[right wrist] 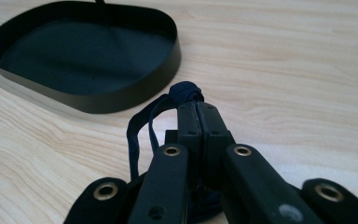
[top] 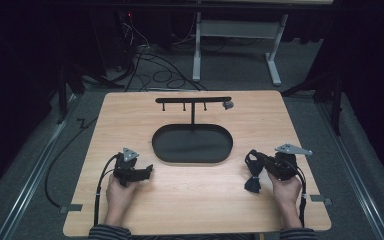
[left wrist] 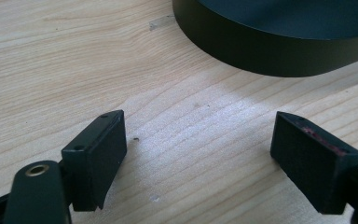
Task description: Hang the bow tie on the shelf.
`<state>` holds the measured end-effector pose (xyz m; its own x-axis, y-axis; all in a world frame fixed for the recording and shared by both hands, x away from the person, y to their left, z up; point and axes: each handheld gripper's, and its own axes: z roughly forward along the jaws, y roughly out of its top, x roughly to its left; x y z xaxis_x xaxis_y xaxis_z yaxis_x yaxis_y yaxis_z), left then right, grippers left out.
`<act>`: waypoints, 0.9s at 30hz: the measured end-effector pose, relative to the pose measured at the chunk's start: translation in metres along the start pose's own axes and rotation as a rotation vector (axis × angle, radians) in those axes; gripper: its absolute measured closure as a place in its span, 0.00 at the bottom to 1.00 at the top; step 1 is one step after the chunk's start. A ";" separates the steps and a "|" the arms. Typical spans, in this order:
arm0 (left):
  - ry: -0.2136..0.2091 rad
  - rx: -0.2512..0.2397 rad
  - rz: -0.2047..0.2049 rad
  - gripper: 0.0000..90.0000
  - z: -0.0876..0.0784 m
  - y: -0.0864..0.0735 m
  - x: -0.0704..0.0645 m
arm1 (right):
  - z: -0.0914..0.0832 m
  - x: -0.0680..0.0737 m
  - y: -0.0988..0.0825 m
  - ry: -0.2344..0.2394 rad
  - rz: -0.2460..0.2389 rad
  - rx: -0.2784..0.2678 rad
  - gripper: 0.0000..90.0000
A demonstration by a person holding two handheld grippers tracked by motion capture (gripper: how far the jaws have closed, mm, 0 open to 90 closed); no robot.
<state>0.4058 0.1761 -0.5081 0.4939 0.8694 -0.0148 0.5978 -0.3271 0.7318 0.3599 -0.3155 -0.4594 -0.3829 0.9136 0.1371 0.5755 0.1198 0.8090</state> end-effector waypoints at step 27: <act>0.000 -0.001 0.000 0.21 0.000 0.000 0.000 | -0.008 0.031 0.048 0.015 -0.128 -0.080 1.00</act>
<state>0.4058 0.1761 -0.5081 0.4938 0.8694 -0.0154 0.5977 -0.3265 0.7323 0.3701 -0.2844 -0.4115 -0.4605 0.8869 0.0373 0.4621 0.2036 0.8632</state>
